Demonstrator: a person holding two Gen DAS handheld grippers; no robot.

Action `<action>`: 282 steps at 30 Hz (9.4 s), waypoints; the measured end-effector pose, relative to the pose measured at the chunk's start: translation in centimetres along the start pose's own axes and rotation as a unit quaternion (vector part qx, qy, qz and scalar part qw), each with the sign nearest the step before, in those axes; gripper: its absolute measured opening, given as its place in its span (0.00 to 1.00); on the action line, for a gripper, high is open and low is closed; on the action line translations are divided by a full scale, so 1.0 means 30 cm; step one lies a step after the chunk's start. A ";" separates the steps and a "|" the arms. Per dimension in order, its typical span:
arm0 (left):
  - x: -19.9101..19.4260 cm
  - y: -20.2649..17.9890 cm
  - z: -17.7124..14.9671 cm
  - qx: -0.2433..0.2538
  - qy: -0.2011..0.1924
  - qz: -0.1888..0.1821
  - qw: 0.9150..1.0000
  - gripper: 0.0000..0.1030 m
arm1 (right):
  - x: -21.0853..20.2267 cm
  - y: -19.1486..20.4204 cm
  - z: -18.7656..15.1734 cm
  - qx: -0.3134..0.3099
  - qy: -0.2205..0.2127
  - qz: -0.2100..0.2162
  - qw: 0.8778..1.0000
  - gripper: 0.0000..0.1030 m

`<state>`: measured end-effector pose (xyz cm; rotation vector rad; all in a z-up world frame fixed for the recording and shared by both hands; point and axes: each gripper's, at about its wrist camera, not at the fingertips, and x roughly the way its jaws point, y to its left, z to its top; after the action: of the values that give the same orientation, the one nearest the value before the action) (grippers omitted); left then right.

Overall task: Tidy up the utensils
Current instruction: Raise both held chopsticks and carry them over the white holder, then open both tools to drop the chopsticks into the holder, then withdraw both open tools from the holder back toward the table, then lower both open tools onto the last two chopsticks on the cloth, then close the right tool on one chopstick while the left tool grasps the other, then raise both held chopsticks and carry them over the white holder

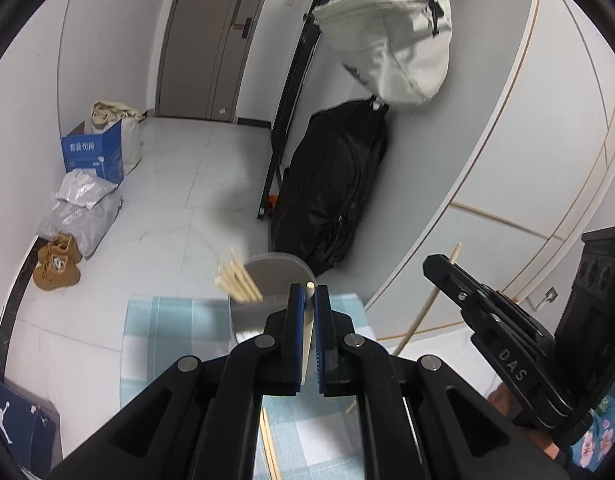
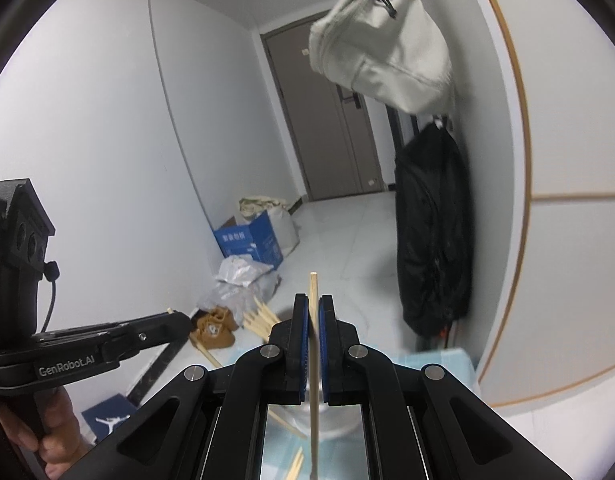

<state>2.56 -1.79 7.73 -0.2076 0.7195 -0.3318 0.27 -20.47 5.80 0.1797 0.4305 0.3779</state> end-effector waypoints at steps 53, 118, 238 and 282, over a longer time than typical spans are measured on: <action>0.274 0.281 0.144 -0.108 0.025 -0.030 0.993 0.01 | 0.526 0.085 0.083 -0.101 0.035 0.026 0.994 0.04; 0.069 0.123 -0.317 -0.025 -0.023 0.168 0.985 0.74 | 0.093 -0.026 -0.405 0.052 0.107 -0.003 0.993 0.85; 0.440 0.092 -0.476 0.028 0.200 0.105 0.974 0.02 | 0.145 -0.314 -0.445 0.178 0.165 -0.011 0.970 0.03; 0.100 0.007 -0.254 0.008 0.000 0.012 1.000 0.02 | 0.010 -0.037 -0.277 0.009 0.034 -0.016 0.999 0.03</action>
<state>-0.43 -3.23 0.24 -0.1829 0.7194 -0.3153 -2.77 -20.62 -2.02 0.1775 0.5038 0.3495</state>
